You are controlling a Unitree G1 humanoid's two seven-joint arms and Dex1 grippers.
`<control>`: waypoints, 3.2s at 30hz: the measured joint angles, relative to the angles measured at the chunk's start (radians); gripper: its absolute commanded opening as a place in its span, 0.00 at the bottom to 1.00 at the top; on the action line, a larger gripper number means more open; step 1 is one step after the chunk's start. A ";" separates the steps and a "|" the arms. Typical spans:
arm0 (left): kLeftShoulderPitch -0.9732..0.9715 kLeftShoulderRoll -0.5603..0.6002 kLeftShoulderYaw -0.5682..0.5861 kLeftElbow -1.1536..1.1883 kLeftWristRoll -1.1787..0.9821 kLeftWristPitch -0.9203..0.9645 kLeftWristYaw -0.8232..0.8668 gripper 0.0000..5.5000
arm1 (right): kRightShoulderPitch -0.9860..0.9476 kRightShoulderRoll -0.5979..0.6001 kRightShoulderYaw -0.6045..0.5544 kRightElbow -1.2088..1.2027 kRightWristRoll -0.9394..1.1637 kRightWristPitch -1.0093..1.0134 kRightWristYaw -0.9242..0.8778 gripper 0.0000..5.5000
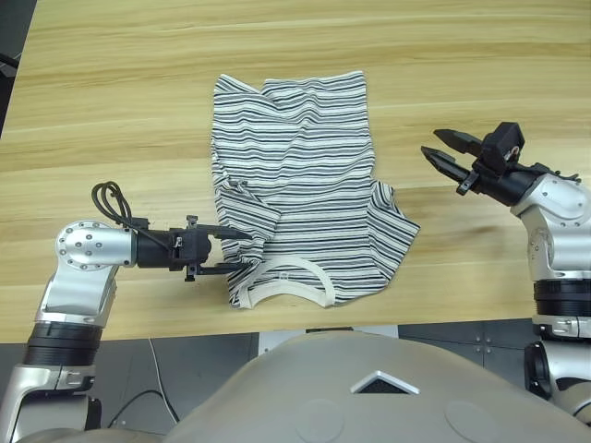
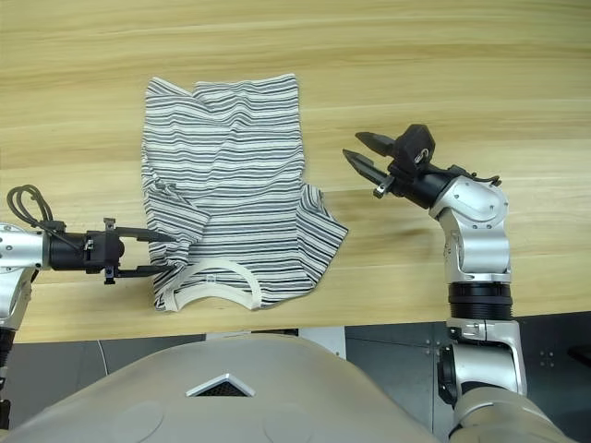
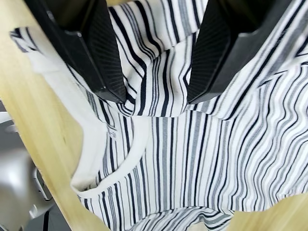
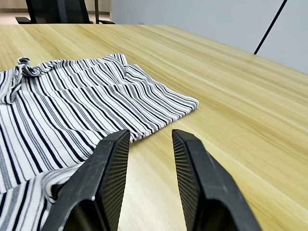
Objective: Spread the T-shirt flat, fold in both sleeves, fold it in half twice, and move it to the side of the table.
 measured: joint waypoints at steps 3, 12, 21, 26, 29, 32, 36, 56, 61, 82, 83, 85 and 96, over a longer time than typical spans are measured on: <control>-0.034 0.034 0.088 -0.007 -0.046 0.005 0.008 0.43 | -0.008 -0.030 -0.004 0.035 0.022 0.152 0.011 0.30; 0.037 0.136 0.282 -0.093 -0.127 0.043 -0.005 0.43 | -0.097 -0.186 0.100 0.086 0.152 0.733 0.266 0.42; 0.039 0.113 0.294 -0.112 -0.115 0.071 0.065 0.43 | -0.032 -0.229 0.190 -0.081 0.185 0.835 0.330 0.67; 0.051 0.106 0.284 -0.120 -0.106 0.072 0.075 0.43 | -0.025 -0.232 0.222 -0.086 0.167 0.775 0.324 0.67; 0.052 0.103 0.284 -0.121 -0.106 0.072 0.079 0.43 | -0.026 -0.232 0.233 -0.082 0.164 0.762 0.322 0.67; 0.052 0.099 0.284 -0.121 -0.106 0.072 0.080 0.43 | -0.024 -0.232 0.243 -0.086 0.164 0.762 0.320 0.60; 0.051 0.098 0.284 -0.117 -0.106 0.072 0.080 0.43 | -0.018 -0.232 0.265 -0.097 0.165 0.762 0.320 0.47; 0.043 0.075 0.271 -0.078 -0.089 0.040 0.082 0.43 | -0.008 -0.235 0.276 -0.097 0.163 0.761 0.293 0.02; 0.028 0.068 0.259 -0.071 -0.084 0.039 0.083 0.43 | 0.001 -0.269 0.226 -0.224 0.164 0.756 0.267 0.02; 0.016 0.067 0.225 -0.065 -0.077 0.019 0.082 0.43 | -0.128 -0.182 0.331 -0.500 0.204 0.785 0.187 0.02; 0.015 0.068 0.224 -0.064 -0.077 0.019 0.082 0.43 | -0.138 -0.173 0.353 -0.501 0.201 0.784 0.183 0.02; 0.011 0.067 0.221 -0.062 -0.077 0.019 0.082 0.43 | -0.148 -0.152 0.395 -0.496 0.182 0.782 0.180 0.02; -0.017 0.067 0.194 -0.059 -0.076 0.019 0.082 0.43 | -0.207 -0.014 0.560 -0.341 0.069 0.723 0.146 0.02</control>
